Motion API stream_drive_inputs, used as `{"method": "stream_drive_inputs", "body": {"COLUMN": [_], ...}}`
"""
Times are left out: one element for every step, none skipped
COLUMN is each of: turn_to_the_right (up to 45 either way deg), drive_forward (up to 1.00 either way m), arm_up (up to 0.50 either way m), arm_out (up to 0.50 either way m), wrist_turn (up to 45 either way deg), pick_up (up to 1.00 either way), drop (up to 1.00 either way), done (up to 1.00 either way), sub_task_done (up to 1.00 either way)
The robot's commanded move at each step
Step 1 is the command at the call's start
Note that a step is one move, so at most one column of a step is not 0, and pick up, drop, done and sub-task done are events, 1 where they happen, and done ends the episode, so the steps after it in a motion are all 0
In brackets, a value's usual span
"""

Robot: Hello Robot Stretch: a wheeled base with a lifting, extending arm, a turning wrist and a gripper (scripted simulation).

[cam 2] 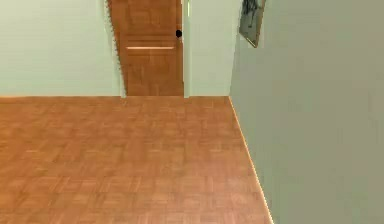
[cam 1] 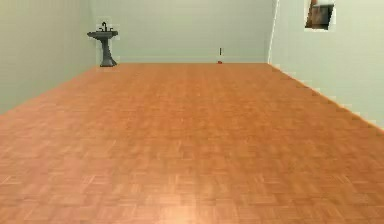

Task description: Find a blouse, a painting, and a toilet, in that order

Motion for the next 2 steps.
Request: {"method": "stream_drive_inputs", "body": {"turn_to_the_right": [-45.0,-42.0], "drive_forward": [0.0,0.0], "arm_up": [0.0,0.0], "arm_out": [0.0,0.0], "wrist_turn": [0.0,0.0], "pick_up": [0.0,0.0], "drop": [0.0,0.0], "done": [0.0,0.0], "sub_task_done": [0.0,0.0]}}
